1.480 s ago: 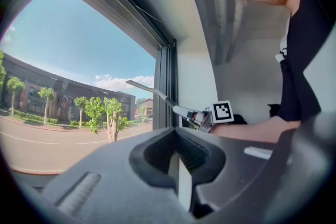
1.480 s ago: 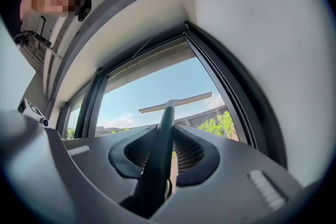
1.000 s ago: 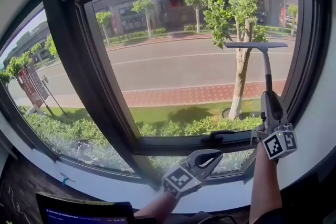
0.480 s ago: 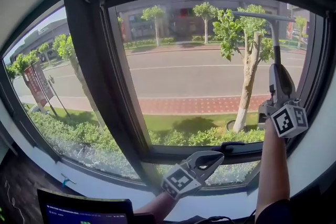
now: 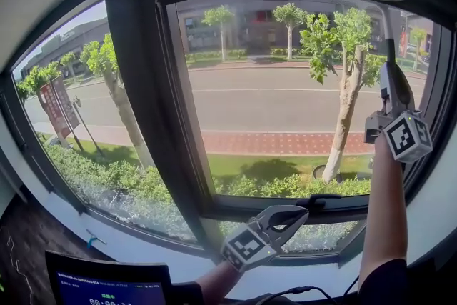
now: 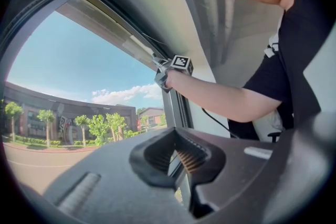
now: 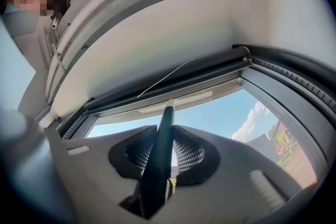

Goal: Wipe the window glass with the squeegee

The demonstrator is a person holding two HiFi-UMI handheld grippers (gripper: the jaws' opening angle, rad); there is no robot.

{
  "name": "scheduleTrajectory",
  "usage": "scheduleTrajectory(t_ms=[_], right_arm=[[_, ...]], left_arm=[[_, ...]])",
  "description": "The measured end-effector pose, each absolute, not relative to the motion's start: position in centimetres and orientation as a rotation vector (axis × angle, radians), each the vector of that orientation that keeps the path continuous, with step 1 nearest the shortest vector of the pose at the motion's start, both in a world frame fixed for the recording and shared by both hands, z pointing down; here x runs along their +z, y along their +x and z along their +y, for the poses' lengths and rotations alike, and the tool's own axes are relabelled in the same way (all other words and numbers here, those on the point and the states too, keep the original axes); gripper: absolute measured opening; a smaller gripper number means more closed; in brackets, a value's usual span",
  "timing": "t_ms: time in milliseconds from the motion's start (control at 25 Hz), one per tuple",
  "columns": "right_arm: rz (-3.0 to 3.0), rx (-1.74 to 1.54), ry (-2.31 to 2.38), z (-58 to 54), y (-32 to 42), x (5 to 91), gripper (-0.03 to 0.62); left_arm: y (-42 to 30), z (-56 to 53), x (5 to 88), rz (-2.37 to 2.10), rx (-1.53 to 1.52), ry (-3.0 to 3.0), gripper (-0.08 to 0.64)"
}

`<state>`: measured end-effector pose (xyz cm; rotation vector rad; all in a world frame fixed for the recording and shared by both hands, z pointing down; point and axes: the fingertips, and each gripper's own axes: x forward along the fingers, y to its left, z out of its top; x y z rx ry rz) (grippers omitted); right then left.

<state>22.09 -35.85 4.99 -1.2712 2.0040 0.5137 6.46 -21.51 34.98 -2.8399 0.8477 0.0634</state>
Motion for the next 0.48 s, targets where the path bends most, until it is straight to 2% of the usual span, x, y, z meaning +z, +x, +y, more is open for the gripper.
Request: scheduleTrajectory(t_ms=[480], right_arm=[[1.994, 0.568, -1.312, -37.1, 21.9, 5.1, 0.098]], left_arm=[[6.0, -21.8, 34.8, 0.868, 0.070, -2.828, 0.003]])
